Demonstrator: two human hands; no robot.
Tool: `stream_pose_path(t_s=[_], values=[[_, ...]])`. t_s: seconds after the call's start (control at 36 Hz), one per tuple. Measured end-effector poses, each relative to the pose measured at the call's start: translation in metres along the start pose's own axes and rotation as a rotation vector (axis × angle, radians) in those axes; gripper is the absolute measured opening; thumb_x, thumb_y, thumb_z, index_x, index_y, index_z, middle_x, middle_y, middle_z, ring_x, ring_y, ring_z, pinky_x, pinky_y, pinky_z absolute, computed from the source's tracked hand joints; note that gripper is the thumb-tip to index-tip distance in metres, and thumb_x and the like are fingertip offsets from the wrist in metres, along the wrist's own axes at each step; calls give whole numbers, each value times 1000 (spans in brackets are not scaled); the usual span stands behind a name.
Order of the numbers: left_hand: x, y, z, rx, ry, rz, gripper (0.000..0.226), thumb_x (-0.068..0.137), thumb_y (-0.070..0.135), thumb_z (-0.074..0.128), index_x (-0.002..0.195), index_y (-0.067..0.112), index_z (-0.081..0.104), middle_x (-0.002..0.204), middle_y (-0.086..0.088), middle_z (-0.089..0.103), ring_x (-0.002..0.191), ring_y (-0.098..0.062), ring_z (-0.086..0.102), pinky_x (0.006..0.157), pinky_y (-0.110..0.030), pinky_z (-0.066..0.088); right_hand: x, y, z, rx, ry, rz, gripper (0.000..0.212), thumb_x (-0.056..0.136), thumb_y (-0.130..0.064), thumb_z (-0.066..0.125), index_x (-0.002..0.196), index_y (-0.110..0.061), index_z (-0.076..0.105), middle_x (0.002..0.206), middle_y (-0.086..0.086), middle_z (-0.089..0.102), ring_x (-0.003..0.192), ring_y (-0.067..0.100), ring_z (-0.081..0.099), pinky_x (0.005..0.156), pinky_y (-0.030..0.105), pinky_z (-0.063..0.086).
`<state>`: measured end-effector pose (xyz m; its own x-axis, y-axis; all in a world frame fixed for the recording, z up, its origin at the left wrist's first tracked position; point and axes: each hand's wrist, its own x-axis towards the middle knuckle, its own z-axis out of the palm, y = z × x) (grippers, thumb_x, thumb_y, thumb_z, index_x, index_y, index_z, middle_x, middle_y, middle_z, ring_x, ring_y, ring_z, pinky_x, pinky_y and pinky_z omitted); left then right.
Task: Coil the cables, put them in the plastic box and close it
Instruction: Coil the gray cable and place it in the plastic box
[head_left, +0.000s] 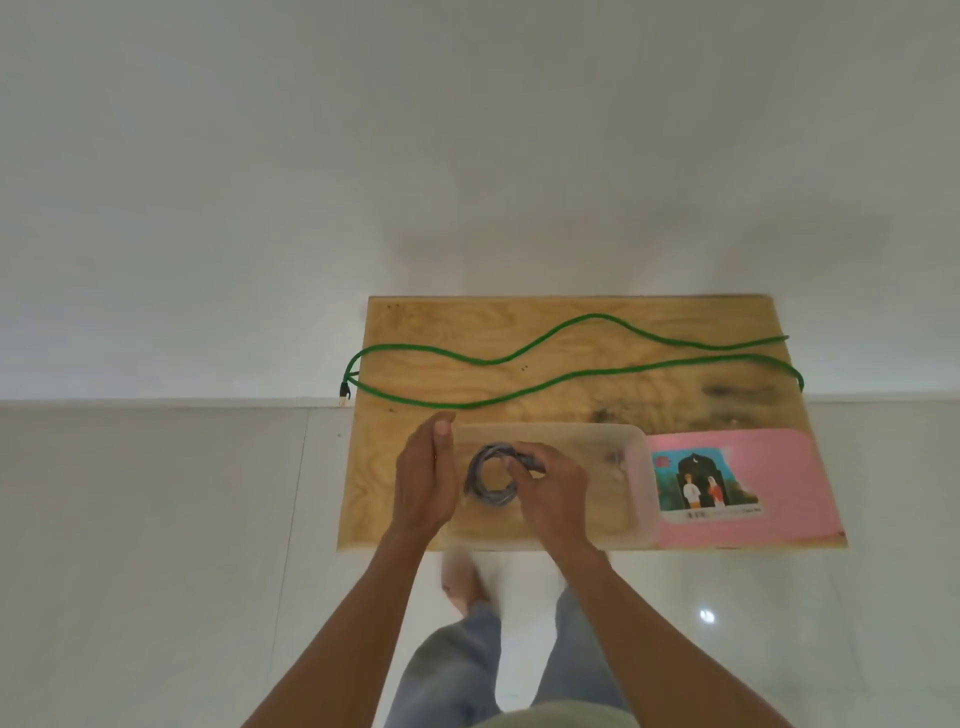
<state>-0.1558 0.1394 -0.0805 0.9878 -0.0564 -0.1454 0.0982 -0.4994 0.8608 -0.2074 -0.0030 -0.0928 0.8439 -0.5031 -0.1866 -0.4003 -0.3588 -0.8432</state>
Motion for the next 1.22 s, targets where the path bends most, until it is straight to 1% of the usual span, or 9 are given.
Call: stream_pose_path(t_s=[0.08, 0.17, 0.33, 0.56, 0.75, 0.86, 0.94, 1.08, 1.22], values=[[-5, -10, 4, -48, -26, -31, 56, 103, 45, 24, 135, 15, 59, 133, 5, 61, 125, -8, 52, 104, -21, 37, 2, 3, 12, -30, 1, 22, 17, 79, -11, 81, 96, -9, 78, 89, 3, 77, 78, 10, 68, 72, 1, 44], [-6, -14, 6, -95, -31, -47, 64, 101, 52, 21, 139, 14, 56, 140, 0, 59, 128, -6, 49, 107, -21, 37, 5, 4, 26, -57, 3, 23, 16, 80, -9, 79, 96, -9, 77, 90, 5, 77, 80, 14, 70, 77, 13, 49], [-7, -21, 13, -122, -21, -42, 63, 101, 51, 20, 142, 15, 52, 143, -3, 56, 133, -13, 49, 112, -39, 41, 8, 0, 47, -74, 23, 71, 16, 82, -8, 74, 98, -10, 74, 93, 5, 76, 85, 19, 69, 82, 29, 54], [-9, -27, 22, -153, -7, -22, 62, 103, 49, 21, 145, 11, 48, 149, -5, 51, 139, -15, 44, 114, -45, 38, 4, -7, 52, -19, -47, 194, 29, 90, -8, 64, 119, -7, 57, 112, 11, 67, 103, 24, 63, 88, 26, 47], [-7, -25, 22, -137, 7, -24, 62, 102, 50, 20, 144, 15, 48, 148, -3, 52, 138, -15, 44, 113, -46, 40, -5, -15, 40, 79, -56, 262, 47, 88, -5, 64, 127, -17, 42, 110, 2, 60, 95, 14, 58, 78, 13, 42], [-7, -25, 21, -123, 13, -27, 63, 102, 51, 19, 144, 14, 49, 147, -2, 52, 137, -13, 45, 113, -43, 40, -9, -15, 42, 141, -43, 292, 54, 86, -2, 64, 130, -22, 40, 117, 7, 62, 103, 17, 62, 90, 27, 54], [-7, -24, 20, -115, 18, -30, 63, 102, 50, 19, 144, 14, 49, 147, -3, 53, 137, -15, 45, 113, -42, 40, -9, -16, 43, 181, -26, 318, 58, 85, -2, 67, 131, -23, 38, 118, 6, 63, 110, 20, 64, 98, 38, 54], [-6, -23, 20, -112, 11, -34, 63, 102, 50, 19, 143, 14, 50, 147, -3, 53, 137, -13, 45, 114, -38, 38, -9, -15, 41, 191, -20, 349, 62, 85, -5, 69, 135, -22, 37, 127, 7, 64, 116, 21, 63, 103, 42, 50], [-6, -20, 17, -109, 12, -38, 64, 102, 49, 20, 143, 12, 50, 146, -5, 54, 135, -13, 47, 113, -34, 39, -9, -17, 31, 193, -46, 374, 65, 85, -2, 68, 141, -17, 39, 130, 8, 61, 120, 19, 59, 105, 35, 48]])
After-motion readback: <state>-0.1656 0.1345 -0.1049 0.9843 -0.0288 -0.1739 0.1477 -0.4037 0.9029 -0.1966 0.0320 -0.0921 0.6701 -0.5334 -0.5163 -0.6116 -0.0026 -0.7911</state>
